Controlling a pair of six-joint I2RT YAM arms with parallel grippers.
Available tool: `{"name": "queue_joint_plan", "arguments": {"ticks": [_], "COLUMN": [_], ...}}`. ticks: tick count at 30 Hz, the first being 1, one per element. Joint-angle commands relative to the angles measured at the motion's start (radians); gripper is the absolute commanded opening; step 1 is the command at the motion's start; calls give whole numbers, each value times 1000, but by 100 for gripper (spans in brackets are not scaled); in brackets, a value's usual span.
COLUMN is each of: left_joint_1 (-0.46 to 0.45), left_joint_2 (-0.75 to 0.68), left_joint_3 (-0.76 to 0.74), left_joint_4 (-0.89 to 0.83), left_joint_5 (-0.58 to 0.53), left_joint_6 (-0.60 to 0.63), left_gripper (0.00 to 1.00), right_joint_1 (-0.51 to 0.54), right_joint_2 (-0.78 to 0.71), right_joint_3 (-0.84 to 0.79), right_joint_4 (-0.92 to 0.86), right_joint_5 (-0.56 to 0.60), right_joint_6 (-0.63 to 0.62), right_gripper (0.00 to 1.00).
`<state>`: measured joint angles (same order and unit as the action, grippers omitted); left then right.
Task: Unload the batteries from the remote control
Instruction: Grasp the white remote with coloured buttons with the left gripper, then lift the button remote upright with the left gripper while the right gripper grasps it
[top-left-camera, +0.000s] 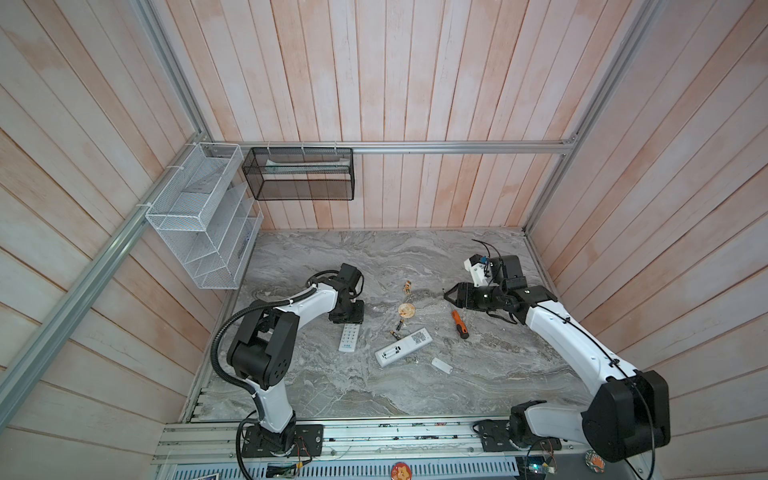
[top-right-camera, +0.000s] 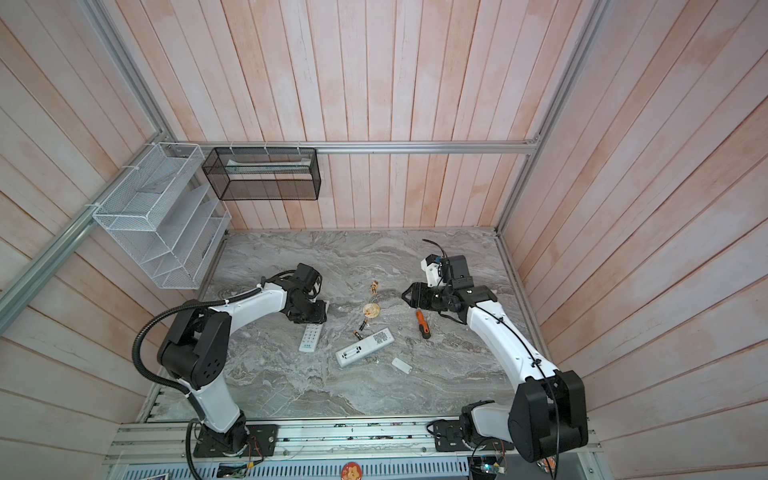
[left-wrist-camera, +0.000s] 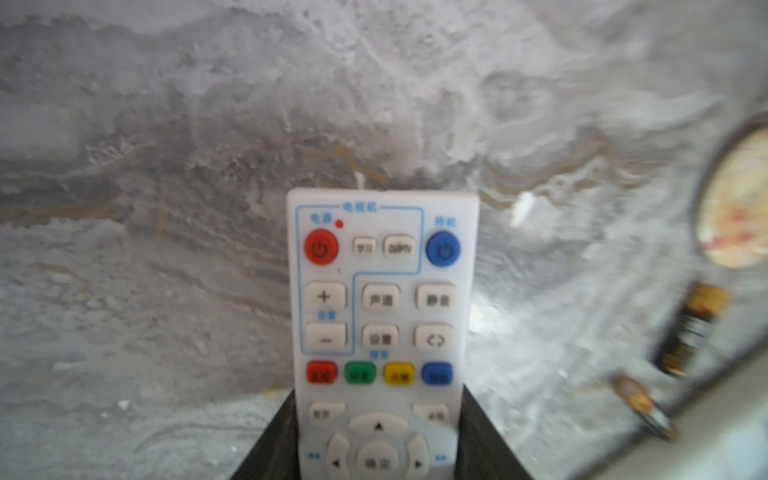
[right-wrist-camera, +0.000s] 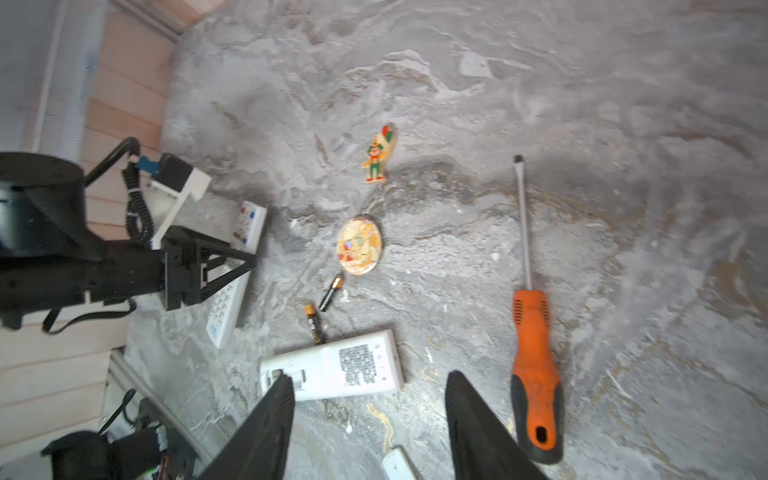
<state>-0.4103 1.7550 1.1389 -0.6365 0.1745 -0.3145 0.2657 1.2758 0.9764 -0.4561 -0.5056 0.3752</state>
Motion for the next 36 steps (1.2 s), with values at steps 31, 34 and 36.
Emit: {"name": "queue_joint_plan", "arguments": {"ticks": [31,34,36], "left_joint_1": [88,80,75], "left_joint_2": [-455,-453,-453], "left_joint_3": [-214,-215,-220], "left_joint_4": [1078,1099,1113], "left_joint_5": [969,966,961], "left_joint_6": [-769,-780,-788], "left_gripper": [40,40,40], "right_joint_1": [402,418,426], "right_joint_2": [183,209,222], "right_joint_3": [165,187,192], "right_joint_4": [643,648,665], "right_joint_5": [-547,-548,-550], "right_joint_6": [237,237,246], "right_gripper": [89,88,85]}}
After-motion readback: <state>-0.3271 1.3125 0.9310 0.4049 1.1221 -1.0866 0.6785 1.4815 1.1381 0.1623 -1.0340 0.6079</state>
